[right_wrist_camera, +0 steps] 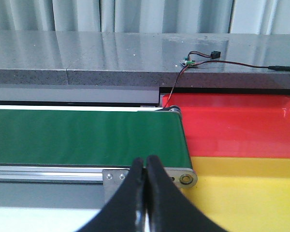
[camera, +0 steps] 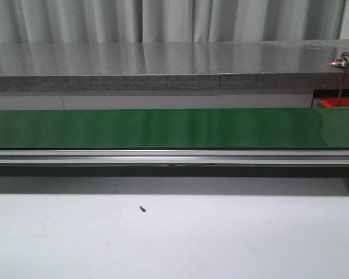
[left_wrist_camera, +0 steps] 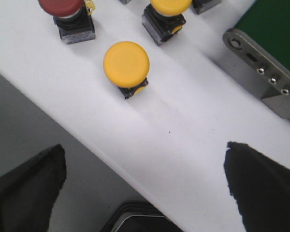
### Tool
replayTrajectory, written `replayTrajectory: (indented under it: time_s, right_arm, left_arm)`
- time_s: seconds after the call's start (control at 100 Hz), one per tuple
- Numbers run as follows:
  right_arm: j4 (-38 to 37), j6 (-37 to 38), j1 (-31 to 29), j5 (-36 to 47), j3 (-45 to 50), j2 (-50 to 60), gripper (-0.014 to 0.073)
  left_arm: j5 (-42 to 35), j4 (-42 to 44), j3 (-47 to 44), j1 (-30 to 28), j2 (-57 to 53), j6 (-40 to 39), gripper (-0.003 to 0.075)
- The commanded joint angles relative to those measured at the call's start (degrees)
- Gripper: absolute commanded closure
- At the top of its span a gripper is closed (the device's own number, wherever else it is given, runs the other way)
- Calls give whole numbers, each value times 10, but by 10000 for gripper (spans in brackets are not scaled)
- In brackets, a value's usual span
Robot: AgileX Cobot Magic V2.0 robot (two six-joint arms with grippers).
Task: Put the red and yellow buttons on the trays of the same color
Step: 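Lower the left gripper onto a yellow button and close on it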
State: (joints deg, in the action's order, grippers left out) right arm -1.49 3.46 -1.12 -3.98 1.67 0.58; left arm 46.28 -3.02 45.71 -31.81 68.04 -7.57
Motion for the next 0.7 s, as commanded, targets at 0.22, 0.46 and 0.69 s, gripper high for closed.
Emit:
replayTrajectory:
  time_s: [0.22, 0.46, 0.69]
  right_arm:
    - [-5, -1, -1, 43, -10, 11, 662]
    - [-5, -1, -1, 43, -10, 11, 662]
    - [-5, -1, -1, 43, -10, 11, 662]
  left_arm:
    - [-79, 0, 24, -2, 102, -19, 92]
    - [-131, 1, 26, -2, 155, -26, 115]
    - [-173, 2, 26, -19, 180, -36, 122]
